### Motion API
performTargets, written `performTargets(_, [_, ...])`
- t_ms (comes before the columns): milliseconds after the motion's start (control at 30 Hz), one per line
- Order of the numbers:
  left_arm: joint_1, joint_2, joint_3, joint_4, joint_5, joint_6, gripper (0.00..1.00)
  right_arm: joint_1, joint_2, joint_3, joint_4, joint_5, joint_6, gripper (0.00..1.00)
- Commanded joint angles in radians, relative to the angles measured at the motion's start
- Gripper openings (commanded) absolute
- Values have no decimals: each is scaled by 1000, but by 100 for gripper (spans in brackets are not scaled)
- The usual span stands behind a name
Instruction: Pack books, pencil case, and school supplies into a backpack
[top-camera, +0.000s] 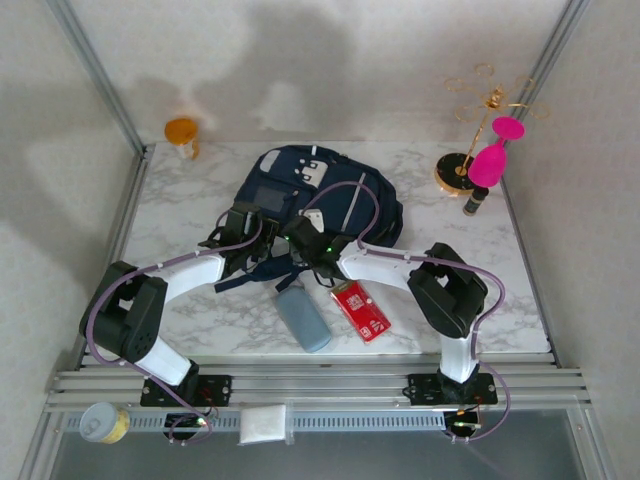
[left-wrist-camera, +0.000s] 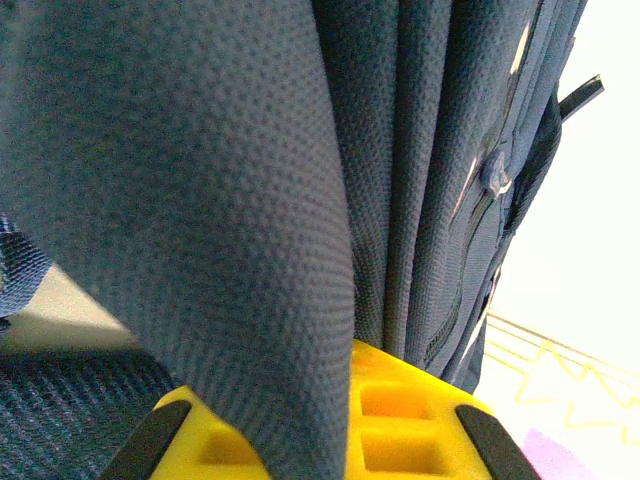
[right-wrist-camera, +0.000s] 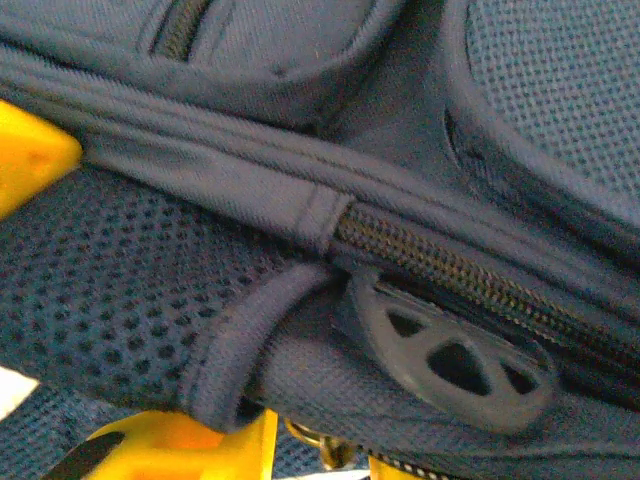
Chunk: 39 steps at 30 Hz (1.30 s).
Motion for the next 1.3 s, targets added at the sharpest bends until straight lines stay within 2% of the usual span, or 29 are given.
performTargets(0, [-9, -51, 50, 64, -1, 8, 0, -27, 18, 36, 12, 6, -2, 25])
performTargets(367, [15, -54, 51, 45, -14, 24, 0, -29, -56, -53, 11, -19, -24, 6])
performTargets(500, [54, -61, 50, 14, -22, 38, 0, -33, -97, -95, -2, -27, -29, 0])
performTargets(600, [108, -67, 54, -30, -29, 79, 0, -46, -140, -147, -6, -53, -37, 0])
performTargets(733, [221, -67, 70, -92, -29, 163, 0, -60, -199, -227, -9, -91, -62, 0])
performTargets(867, [324, -32, 69, -78, 39, 206, 0, -75, -255, -299, -4, -118, -63, 0])
performTargets(1033, [344, 20, 90, -36, 144, 255, 0, -51, -262, -280, 38, -208, -100, 0])
performTargets(1067, [336, 14, 79, -12, 165, 252, 7, -45, -255, -264, 45, -240, -103, 0])
performTargets(1167, [301, -51, 27, 6, 184, 249, 39, -40, -252, -243, 77, -304, -95, 0])
performTargets(1267, [250, -154, -77, 9, 174, 218, 59, -40, -249, -240, 94, -321, -88, 0])
